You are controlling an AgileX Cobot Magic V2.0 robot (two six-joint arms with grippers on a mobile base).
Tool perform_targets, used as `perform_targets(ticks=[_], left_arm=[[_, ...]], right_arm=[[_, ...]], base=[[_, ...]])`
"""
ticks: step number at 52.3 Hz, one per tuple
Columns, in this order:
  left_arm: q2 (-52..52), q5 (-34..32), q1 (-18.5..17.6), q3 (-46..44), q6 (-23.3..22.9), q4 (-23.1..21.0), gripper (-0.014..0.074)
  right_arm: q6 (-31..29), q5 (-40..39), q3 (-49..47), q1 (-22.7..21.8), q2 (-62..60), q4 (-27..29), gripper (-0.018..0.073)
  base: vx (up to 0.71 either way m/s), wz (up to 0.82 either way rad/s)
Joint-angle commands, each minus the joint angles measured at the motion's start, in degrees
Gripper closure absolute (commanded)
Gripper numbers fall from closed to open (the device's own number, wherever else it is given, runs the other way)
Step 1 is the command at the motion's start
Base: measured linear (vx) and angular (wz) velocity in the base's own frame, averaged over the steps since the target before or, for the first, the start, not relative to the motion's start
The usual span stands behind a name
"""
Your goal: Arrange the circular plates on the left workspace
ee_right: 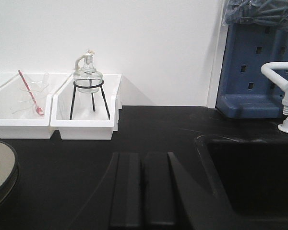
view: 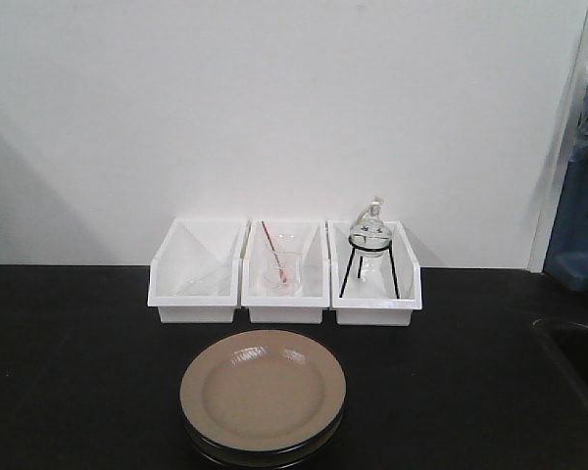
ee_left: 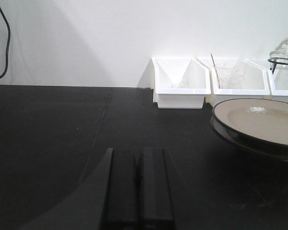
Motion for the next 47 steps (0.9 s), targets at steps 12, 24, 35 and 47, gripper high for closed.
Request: perform_targets(ticks=[12, 24, 35, 47], left_arm=[[-0.9, -4.9, -0.6, 1.2, -0.5, 0.2, 0.0594], [-0.9, -4.9, -0.6, 1.2, -0.5, 0.2, 0.0594], [-0.9, -4.9, -0.6, 1.2, -0.5, 0.2, 0.0594], [-0.9, -4.9, -0.6, 1.2, -0.5, 0.2, 0.0594]], right_arm=[[0.1, -4.3, -1.7, -0.2, -0.3, -0.7, 0.0564], [7.8, 3.8, 5.6, -0.2, -9.7, -14.6, 0.0564], [23.7, 9.7, 20.4, -0.2, -27.5, -28.6, 0.0564], [30.2, 20.3, 25.6, -0.2, -45.3, -33.8, 0.0564]], base=[[0.00, 0.00], [0.00, 0.00], [0.00, 0.00], [0.00, 0.00]])
